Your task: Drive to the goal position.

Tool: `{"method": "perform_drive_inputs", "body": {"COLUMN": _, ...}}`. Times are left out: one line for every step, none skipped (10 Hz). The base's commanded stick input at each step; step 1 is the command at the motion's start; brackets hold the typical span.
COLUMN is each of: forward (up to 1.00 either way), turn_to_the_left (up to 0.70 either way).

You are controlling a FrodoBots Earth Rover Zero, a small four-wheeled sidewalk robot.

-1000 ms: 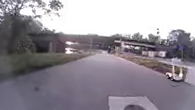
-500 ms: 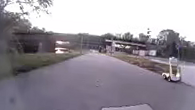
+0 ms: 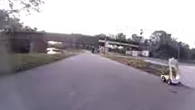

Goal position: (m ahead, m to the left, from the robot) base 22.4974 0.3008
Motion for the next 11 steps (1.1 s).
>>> {"method": "perform_drive_inputs", "body": {"forward": 0.7, "turn_to_the_left": 0.0}}
{"method": "perform_drive_inputs", "body": {"forward": 0.7, "turn_to_the_left": 0.0}}
{"method": "perform_drive_inputs", "body": {"forward": 0.76, "turn_to_the_left": 0.0}}
{"method": "perform_drive_inputs", "body": {"forward": 0.85, "turn_to_the_left": 0.0}}
{"method": "perform_drive_inputs", "body": {"forward": 0.93, "turn_to_the_left": 0.0}}
{"method": "perform_drive_inputs", "body": {"forward": 1.0, "turn_to_the_left": 0.0}}
{"method": "perform_drive_inputs", "body": {"forward": 1.0, "turn_to_the_left": 0.0}}
{"method": "perform_drive_inputs", "body": {"forward": 1.0, "turn_to_the_left": 0.0}}
{"method": "perform_drive_inputs", "body": {"forward": 1.0, "turn_to_the_left": 0.0}}
{"method": "perform_drive_inputs", "body": {"forward": 1.0, "turn_to_the_left": 0.0}}
{"method": "perform_drive_inputs", "body": {"forward": 1.0, "turn_to_the_left": 0.0}}
